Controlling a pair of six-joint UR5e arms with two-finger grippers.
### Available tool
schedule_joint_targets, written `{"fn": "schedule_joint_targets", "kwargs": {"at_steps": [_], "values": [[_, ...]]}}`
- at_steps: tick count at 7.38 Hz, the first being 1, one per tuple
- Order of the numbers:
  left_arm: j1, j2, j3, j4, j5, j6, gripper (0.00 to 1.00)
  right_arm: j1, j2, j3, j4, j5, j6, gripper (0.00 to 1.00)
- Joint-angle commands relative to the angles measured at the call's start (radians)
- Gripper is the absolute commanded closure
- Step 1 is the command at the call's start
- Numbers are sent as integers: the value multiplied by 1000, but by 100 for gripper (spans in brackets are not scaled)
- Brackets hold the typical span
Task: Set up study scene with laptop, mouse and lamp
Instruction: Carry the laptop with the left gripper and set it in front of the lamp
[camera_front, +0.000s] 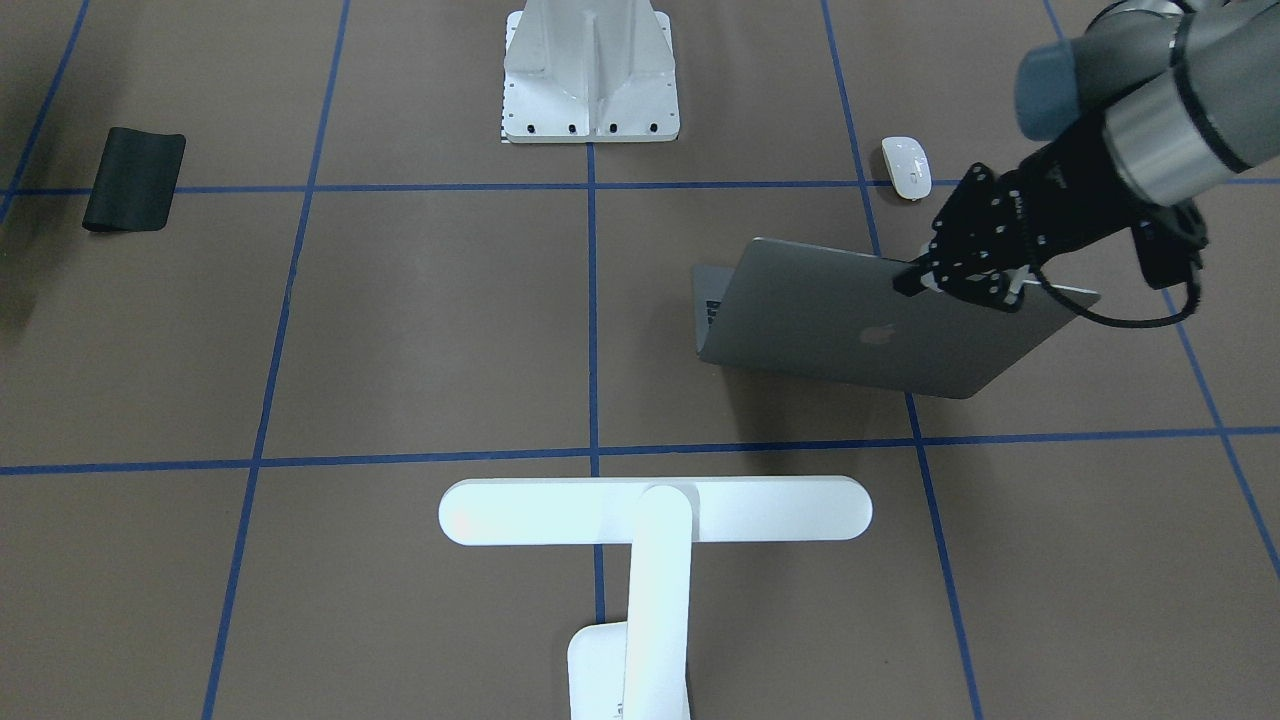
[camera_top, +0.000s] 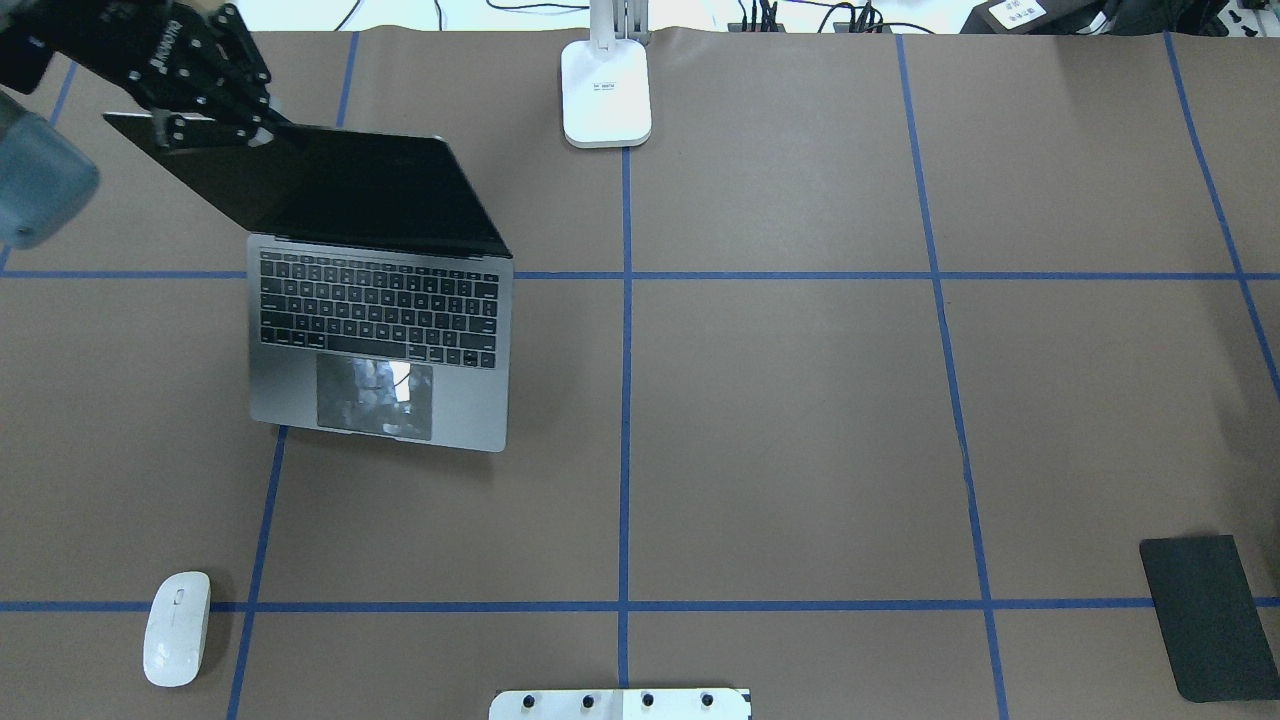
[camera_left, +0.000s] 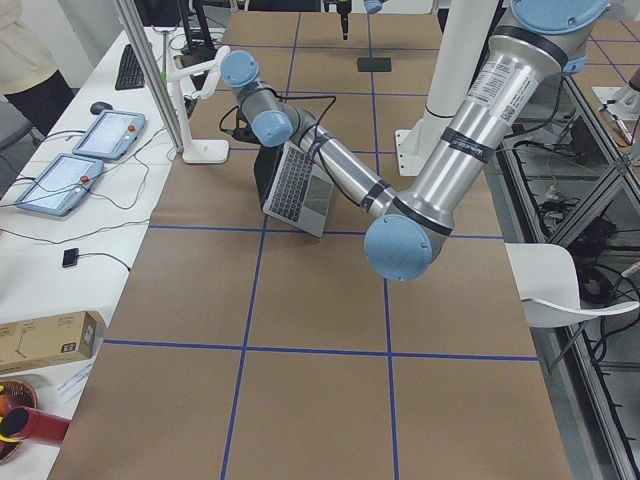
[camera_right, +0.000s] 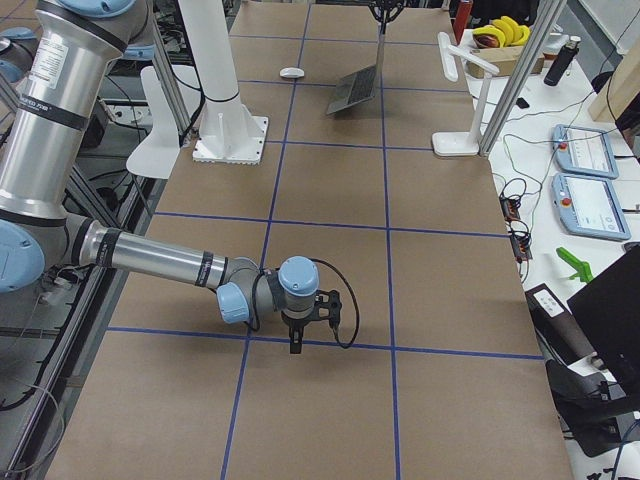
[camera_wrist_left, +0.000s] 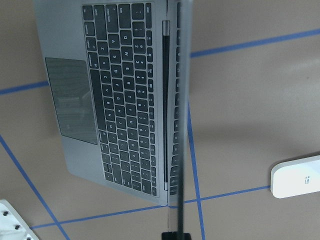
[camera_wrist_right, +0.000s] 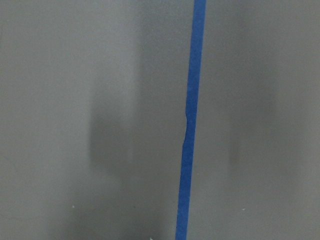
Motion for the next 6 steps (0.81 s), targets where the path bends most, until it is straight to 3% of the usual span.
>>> {"fn": "schedule_joint_targets", "kwargs": {"at_steps": [1,3,6], "values": [[117,-104,21,-2,135,-119,100,0,2,-2,0,8,3,0],[197,-177,59,-20,292,-172,100,-2,12,-28,-2,1,-2,0],[230,-276,239,-173,438,-179,100,-2,8,-47,0,5,-2,0]]}}
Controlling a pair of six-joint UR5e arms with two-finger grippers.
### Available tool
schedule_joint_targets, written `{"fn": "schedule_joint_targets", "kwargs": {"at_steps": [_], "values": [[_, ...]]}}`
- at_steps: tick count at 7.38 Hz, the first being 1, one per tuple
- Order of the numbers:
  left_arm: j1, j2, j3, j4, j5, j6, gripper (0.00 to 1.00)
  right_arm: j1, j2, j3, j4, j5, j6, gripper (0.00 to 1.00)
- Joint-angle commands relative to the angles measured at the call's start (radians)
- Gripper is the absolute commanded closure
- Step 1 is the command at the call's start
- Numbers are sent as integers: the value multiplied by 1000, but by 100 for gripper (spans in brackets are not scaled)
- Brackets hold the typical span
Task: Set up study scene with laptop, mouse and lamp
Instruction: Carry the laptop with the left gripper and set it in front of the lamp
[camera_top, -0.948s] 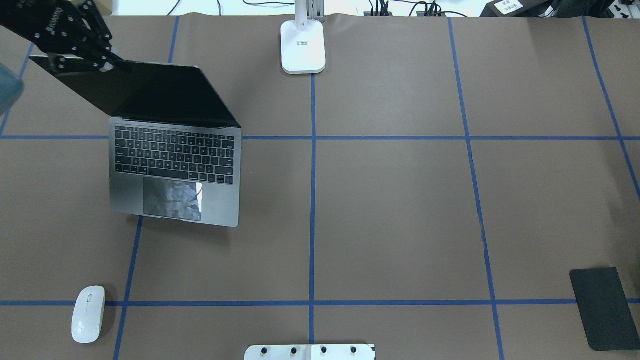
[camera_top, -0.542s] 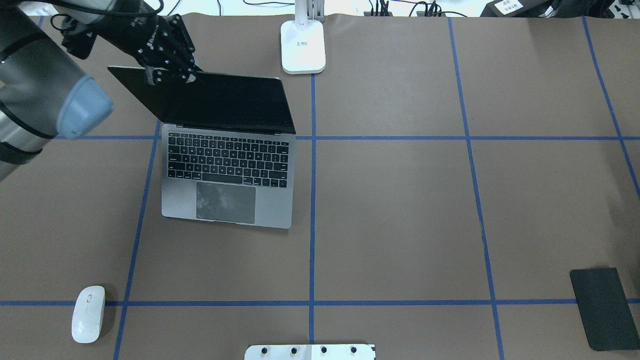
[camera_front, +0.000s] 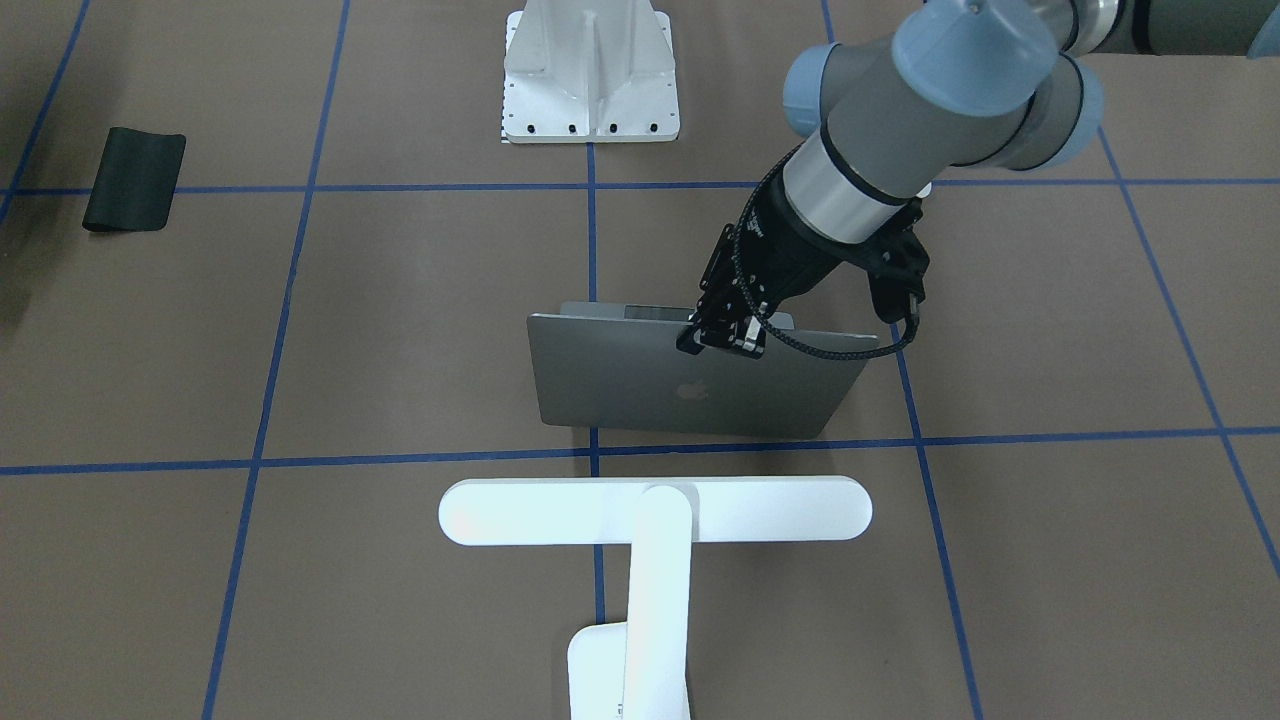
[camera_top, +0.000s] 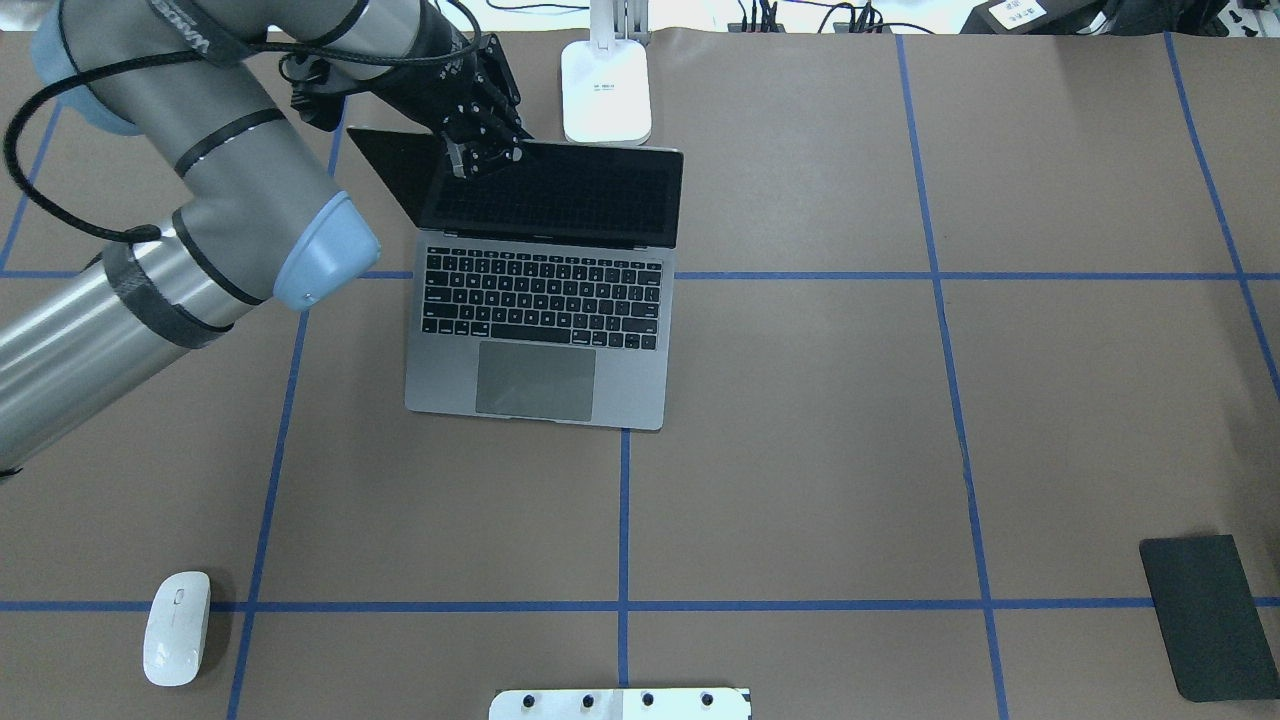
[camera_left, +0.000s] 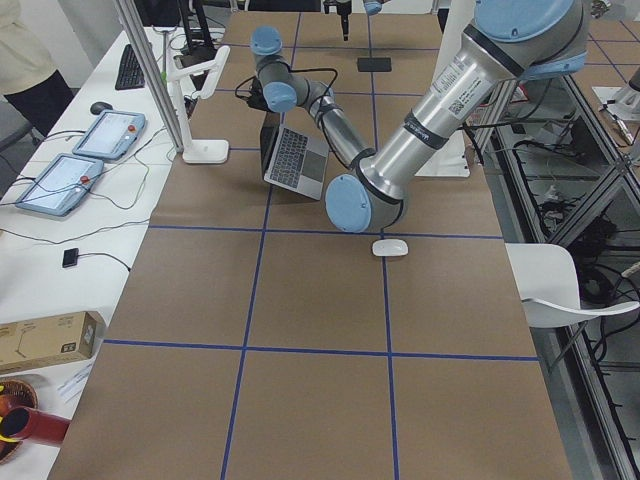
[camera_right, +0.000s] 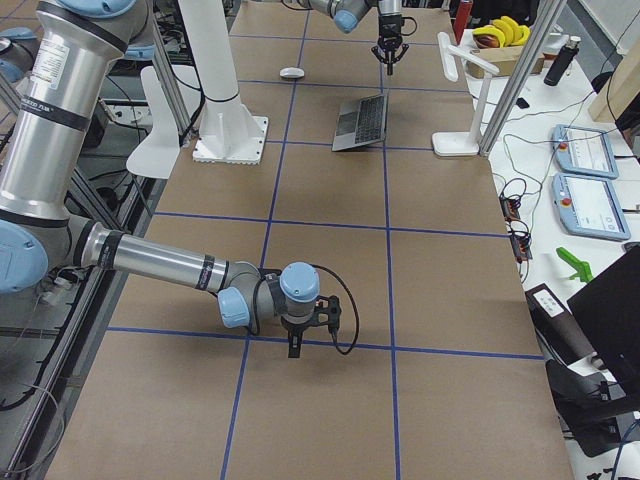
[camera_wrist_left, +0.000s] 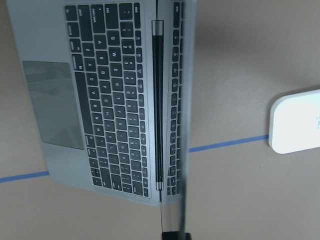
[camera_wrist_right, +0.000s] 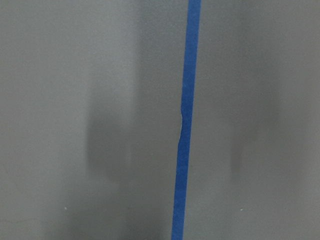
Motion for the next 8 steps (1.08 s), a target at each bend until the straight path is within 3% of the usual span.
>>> {"fn": "schedule_joint_targets", "kwargs": {"at_steps": [1,4,8], "values": [[16,-53,128,-115,101,-1,100,0,2,-21,1,1,0,0],[49,-119,230,-191,213,-3,100,0,7,-53,3,1,-2,0],[103,-116,312,-280,356,-3,100,0,8,-62,3,2,-2,0]]}}
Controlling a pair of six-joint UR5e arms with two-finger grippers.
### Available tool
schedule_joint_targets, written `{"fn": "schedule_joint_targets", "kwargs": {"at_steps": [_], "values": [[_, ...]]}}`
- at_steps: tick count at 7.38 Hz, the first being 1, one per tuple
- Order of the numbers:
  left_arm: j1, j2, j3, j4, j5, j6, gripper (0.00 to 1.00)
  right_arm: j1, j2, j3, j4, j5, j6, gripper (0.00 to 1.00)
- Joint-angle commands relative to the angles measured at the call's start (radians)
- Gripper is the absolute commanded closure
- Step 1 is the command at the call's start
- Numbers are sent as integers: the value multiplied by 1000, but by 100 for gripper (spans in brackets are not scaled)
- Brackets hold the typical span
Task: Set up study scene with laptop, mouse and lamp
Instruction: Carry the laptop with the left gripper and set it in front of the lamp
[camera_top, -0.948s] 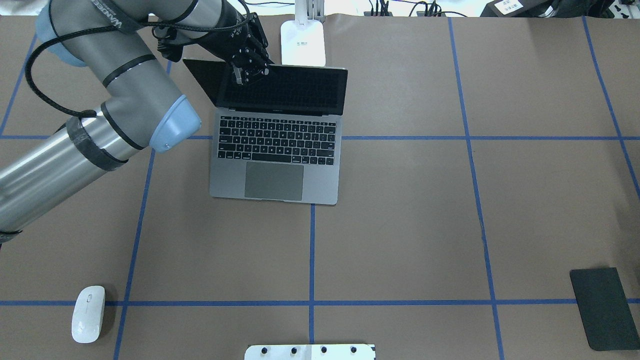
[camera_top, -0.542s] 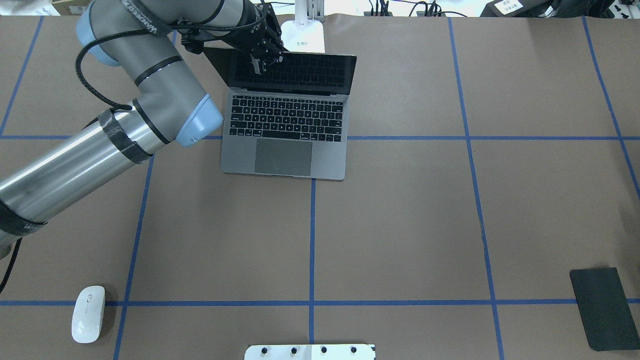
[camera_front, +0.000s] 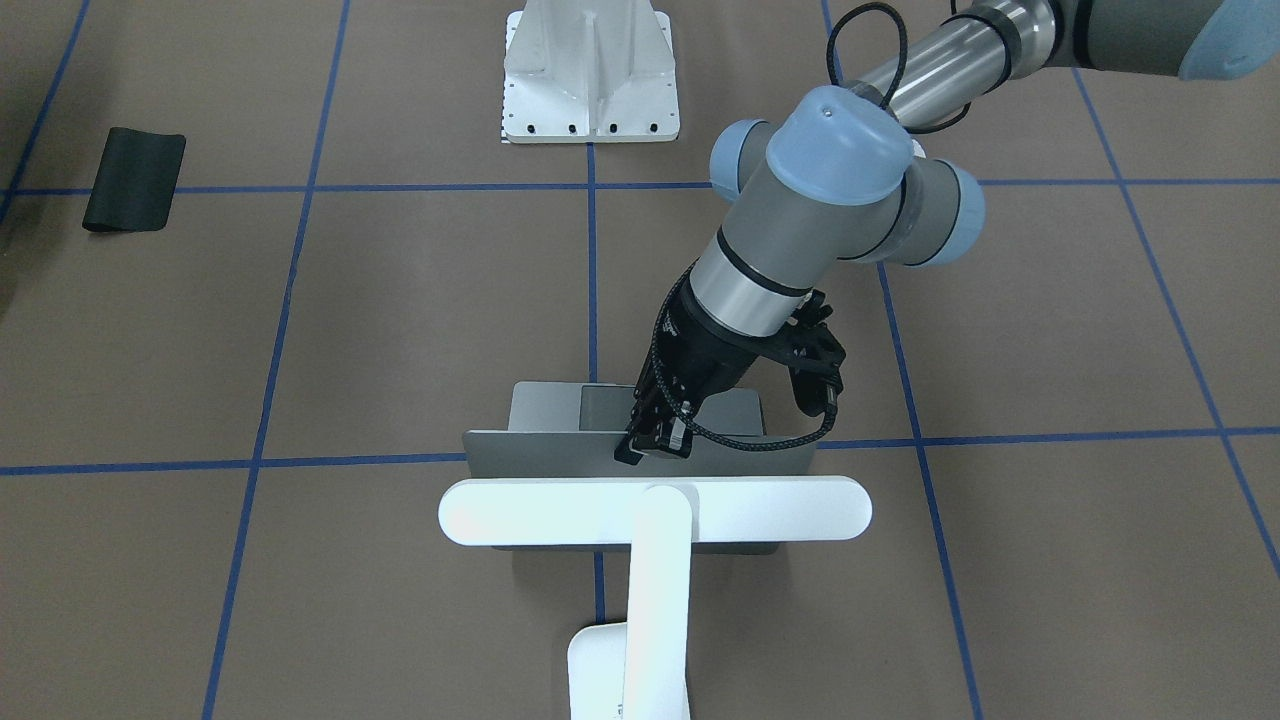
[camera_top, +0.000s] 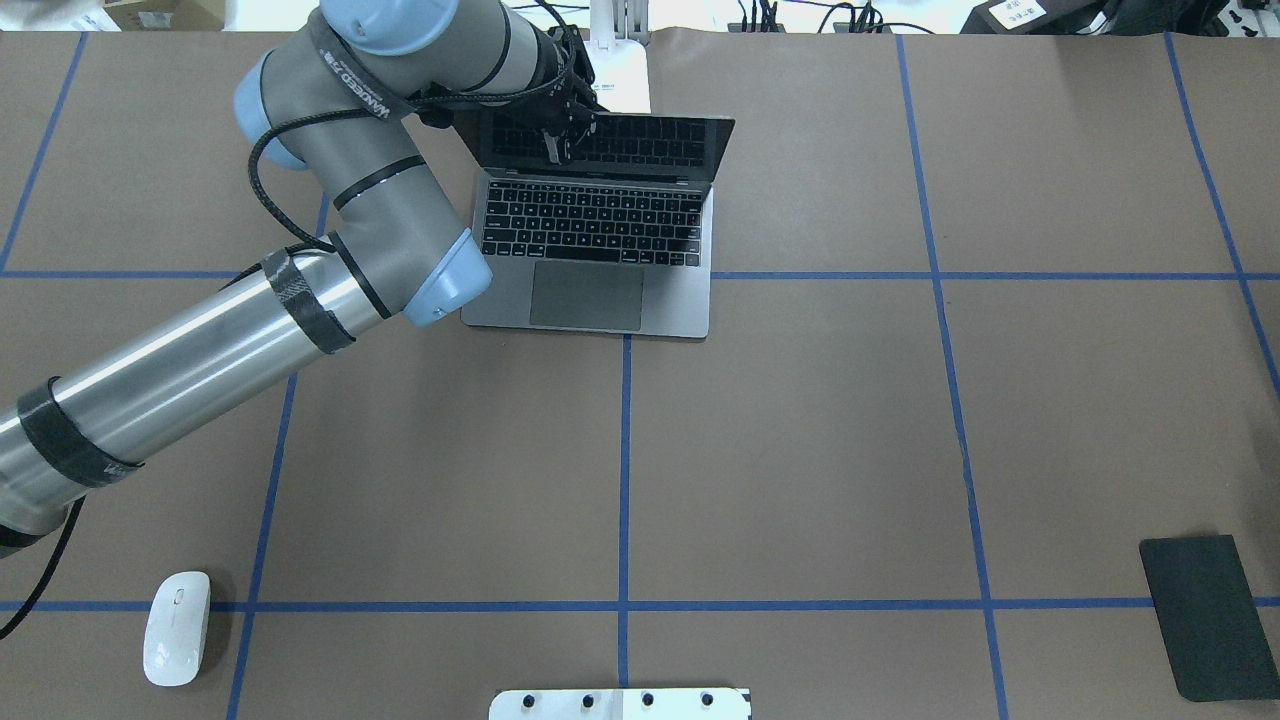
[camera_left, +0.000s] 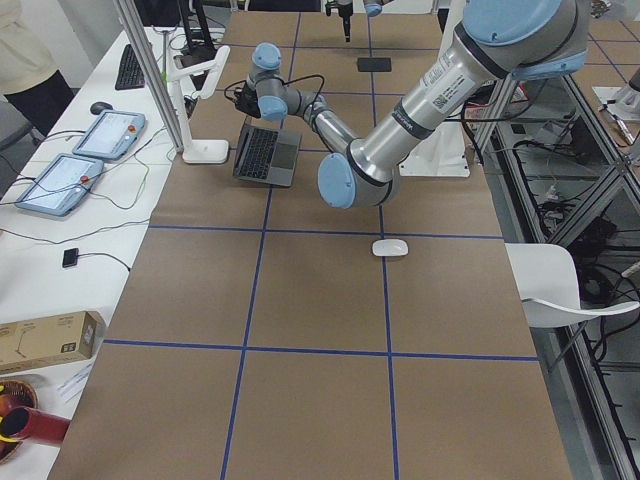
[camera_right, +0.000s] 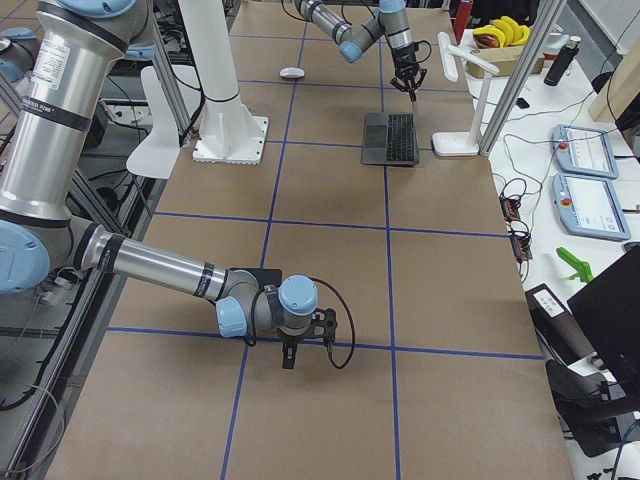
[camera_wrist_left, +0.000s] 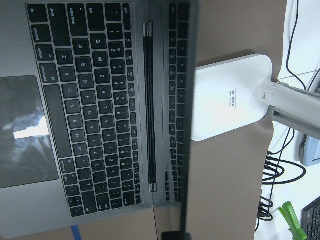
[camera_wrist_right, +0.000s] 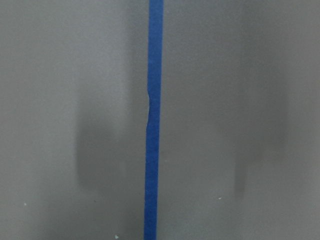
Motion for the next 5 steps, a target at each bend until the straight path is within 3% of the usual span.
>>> {"fn": "schedule_joint_targets", "kwargs": {"at_steps": [1,5], "values": [[11,2,51,-51,69,-2,100,0,3,-6,-1,0,0,0],[11,-1,68,-82,99,11,100,0,7,-12,-1,2,0,0]]}}
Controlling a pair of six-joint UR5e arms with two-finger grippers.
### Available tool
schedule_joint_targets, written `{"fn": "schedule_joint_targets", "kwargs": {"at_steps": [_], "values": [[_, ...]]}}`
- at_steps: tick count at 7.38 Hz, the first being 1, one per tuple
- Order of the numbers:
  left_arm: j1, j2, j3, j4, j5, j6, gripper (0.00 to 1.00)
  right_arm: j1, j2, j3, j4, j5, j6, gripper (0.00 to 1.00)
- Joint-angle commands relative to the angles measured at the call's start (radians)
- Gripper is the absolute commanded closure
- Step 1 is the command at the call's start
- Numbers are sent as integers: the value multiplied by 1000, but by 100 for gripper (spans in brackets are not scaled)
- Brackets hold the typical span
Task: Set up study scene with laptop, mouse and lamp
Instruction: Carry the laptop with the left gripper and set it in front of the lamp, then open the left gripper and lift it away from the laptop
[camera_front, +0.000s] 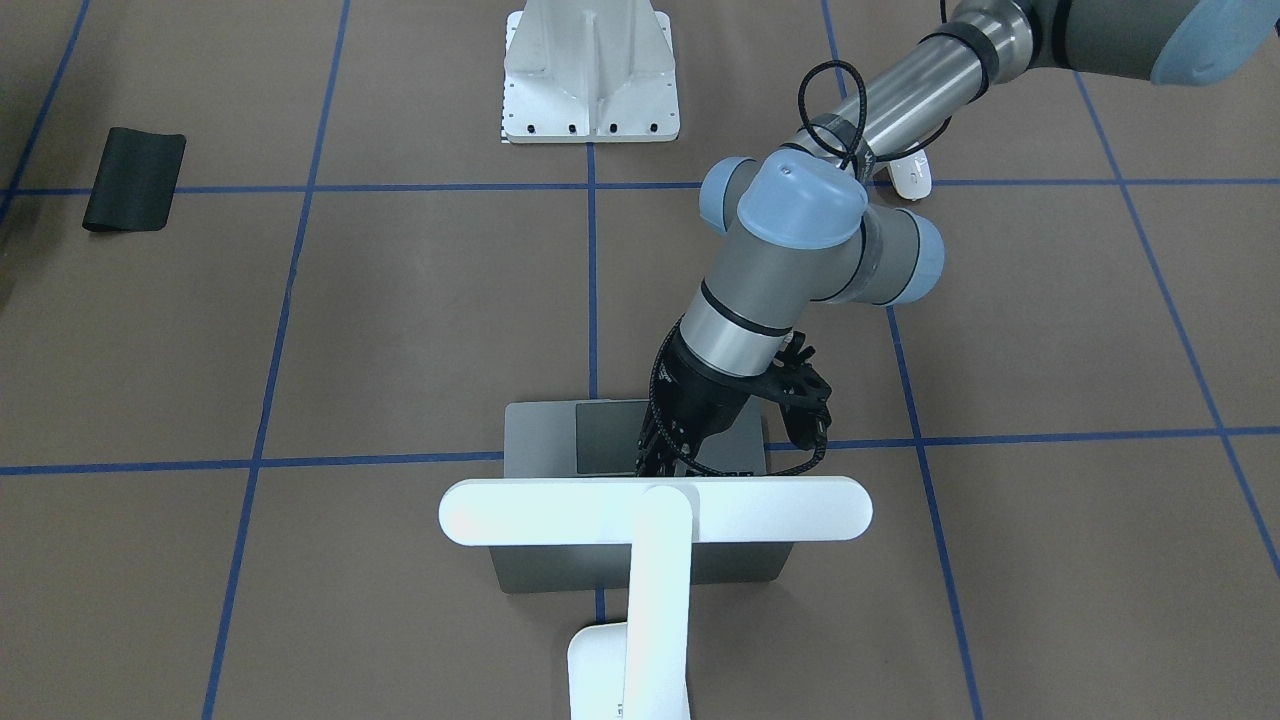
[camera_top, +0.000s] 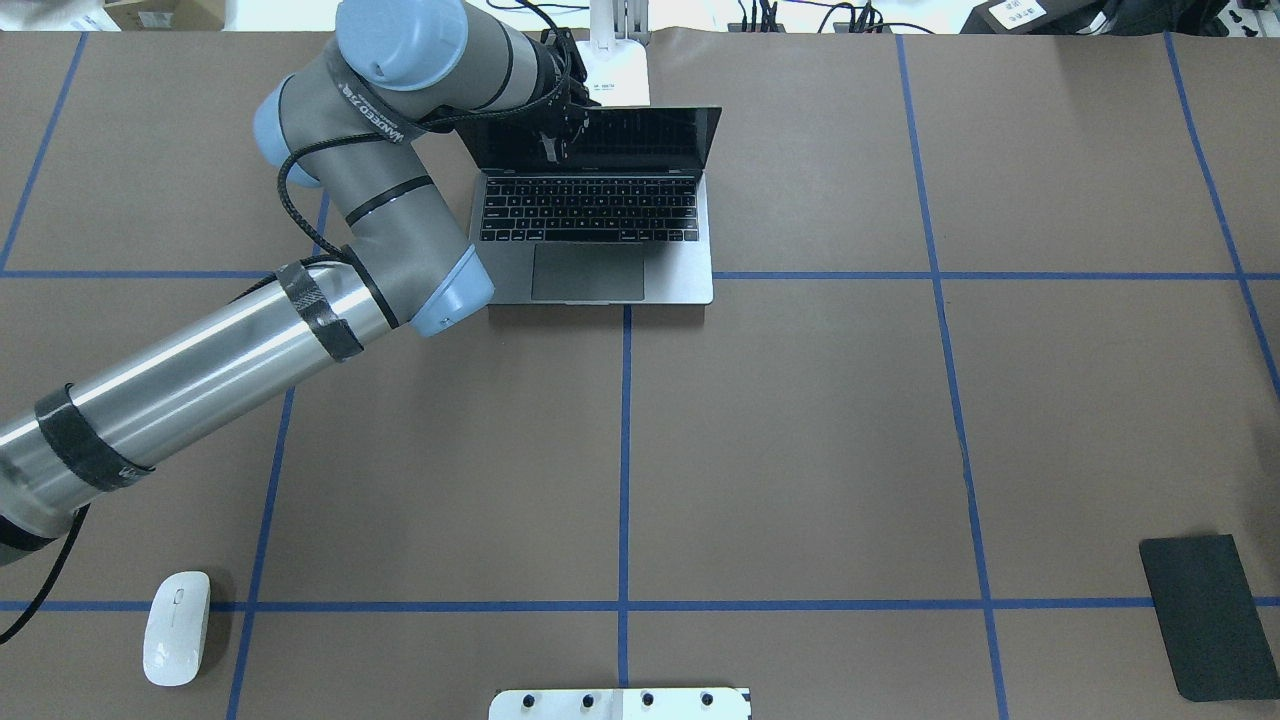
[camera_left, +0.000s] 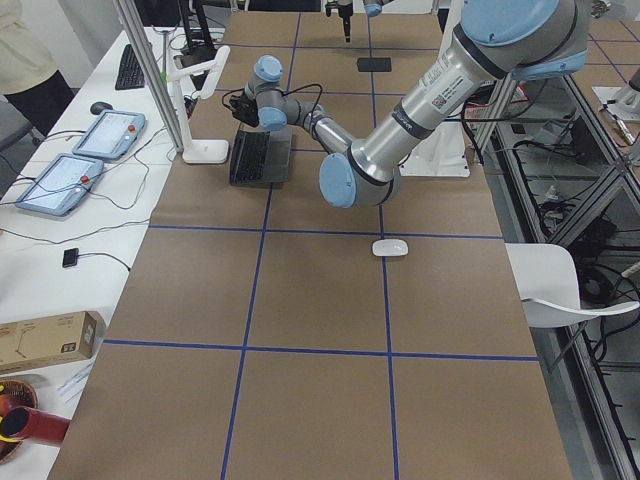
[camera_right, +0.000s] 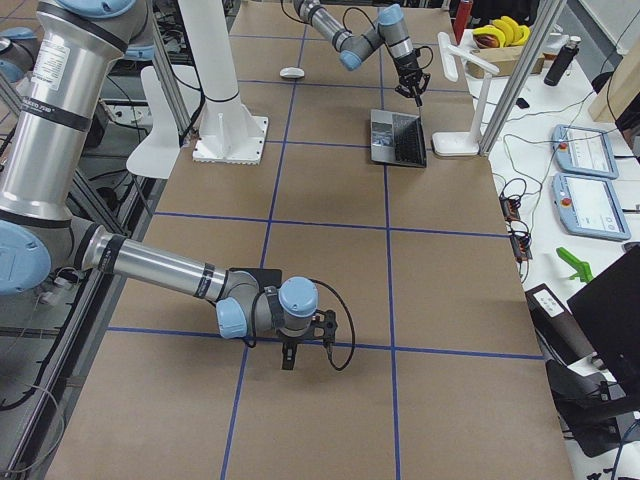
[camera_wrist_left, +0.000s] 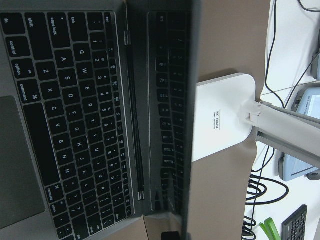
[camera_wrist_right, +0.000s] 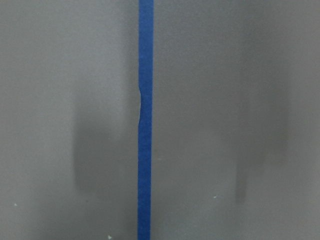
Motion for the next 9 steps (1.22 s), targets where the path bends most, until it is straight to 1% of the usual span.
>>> {"fn": "schedule_joint_targets", "kwargs": {"at_steps": [1,2,3,4,5,6,7,8,9], "values": [[-1,3,-4,-5,1,15,97,0,6,-4,-2,0,0,0],[-3,7,-6,-37,-2,47,64,0,6,-4,-2,0,0,0],[-8,12,-24,-45,-2,68,19,0,6,-4,-2,0,0,0],[-8,15,-41,-45,-4,70,0,0,6,-4,-2,0,0,0],[-8,42,-77,-45,-8,73,0,0,6,-4,-2,0,0,0],[-15,79,-143,-42,-13,99,0,0,6,-4,-2,0,-1,0],[-21,137,-221,-30,-57,123,0,2,6,-3,0,2,0,0],[-58,163,-268,-1,-153,146,0,2,4,3,1,31,0,0],[-98,229,-336,13,-236,218,0,6,3,11,2,75,3,0]]}}
